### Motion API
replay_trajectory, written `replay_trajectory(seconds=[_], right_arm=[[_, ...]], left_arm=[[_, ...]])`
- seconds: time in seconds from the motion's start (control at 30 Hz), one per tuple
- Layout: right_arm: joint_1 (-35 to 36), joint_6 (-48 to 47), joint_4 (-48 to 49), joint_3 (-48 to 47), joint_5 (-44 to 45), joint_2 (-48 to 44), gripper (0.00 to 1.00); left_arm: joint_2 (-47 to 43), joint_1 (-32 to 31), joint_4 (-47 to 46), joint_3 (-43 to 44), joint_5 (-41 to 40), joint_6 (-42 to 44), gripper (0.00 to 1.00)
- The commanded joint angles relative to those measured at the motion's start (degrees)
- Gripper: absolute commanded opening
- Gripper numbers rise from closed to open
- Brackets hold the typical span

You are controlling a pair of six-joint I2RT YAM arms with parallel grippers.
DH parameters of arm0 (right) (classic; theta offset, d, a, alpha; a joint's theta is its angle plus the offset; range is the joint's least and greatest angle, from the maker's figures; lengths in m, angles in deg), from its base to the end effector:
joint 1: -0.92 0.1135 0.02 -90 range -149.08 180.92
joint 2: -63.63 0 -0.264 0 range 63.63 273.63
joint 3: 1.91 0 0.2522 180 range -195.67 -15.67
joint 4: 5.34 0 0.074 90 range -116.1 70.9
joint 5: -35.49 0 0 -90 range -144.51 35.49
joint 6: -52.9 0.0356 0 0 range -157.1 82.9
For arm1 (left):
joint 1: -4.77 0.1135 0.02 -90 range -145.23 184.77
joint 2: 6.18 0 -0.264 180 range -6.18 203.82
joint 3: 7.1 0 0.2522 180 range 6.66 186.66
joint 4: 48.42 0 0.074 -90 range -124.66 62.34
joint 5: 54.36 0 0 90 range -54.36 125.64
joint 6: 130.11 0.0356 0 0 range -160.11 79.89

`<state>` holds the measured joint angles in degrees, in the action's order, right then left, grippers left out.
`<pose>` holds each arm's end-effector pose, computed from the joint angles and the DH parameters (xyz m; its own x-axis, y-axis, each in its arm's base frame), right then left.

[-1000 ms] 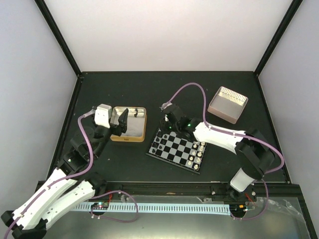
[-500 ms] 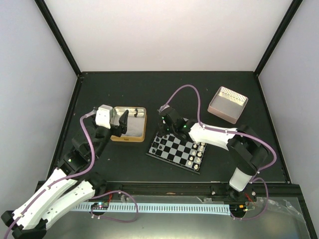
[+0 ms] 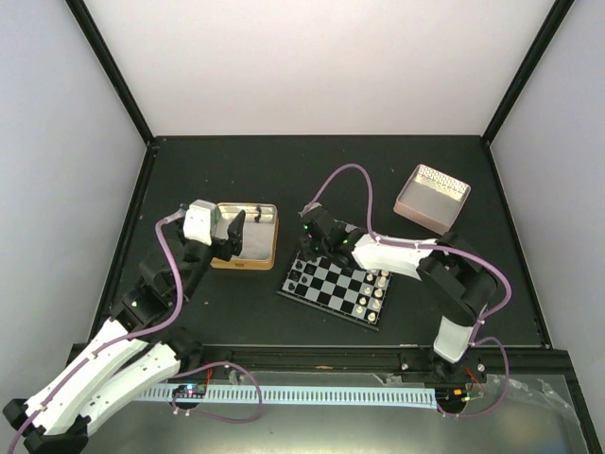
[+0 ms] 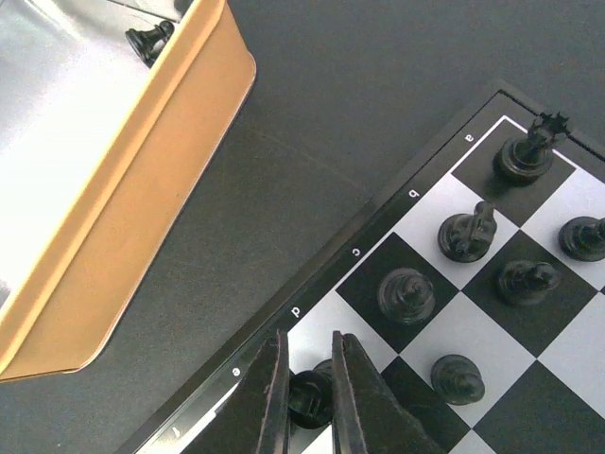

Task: Set up the chess pieces on the board
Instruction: Place the chess piece on the chessboard.

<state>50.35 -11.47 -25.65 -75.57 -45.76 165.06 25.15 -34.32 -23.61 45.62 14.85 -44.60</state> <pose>0.2437 0.2763 0.1735 -0.7325 -0.1982 -0.6513 -0.4080 0.8937 0.1869 0.1138 -0.0762 0.3364 -0.0708 -0.0368 -0.9968 0.3099 0.9491 -0.0570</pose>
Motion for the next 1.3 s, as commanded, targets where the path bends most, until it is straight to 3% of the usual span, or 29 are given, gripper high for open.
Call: replay_trajectory(seconds=[0.0, 0.3, 0.73, 1.0, 1.27], right_arm=[[0.29, -0.28, 1.58, -1.69, 2.2, 1.47, 0.01], [0.31, 0.02, 1.88, -1.46, 1.61, 2.72, 0.08], [0.27, -0.33, 2.76, -1.64, 2.29, 3.74, 0.08], [0.24, -0.53, 1.35, -1.45, 2.82, -0.95, 0.27], [0.19, 1.06, -2.57, -3.82, 3.28, -6.05, 0.29]], left_arm=[[0.65, 0.12, 0.2, 0.03, -0.65, 0.78, 0.83], [0.75, 0.14, 0.42, -0.07, -0.39, 0.8, 0.83], [0.86, 0.08, 0.99, -0.07, 0.22, 0.73, 0.84], [1.8, 0.08, 0.97, 0.02, 0.77, 0.07, 0.85], [5.72, 0.24, 3.26, 1.76, -0.02, -3.22, 0.88]])
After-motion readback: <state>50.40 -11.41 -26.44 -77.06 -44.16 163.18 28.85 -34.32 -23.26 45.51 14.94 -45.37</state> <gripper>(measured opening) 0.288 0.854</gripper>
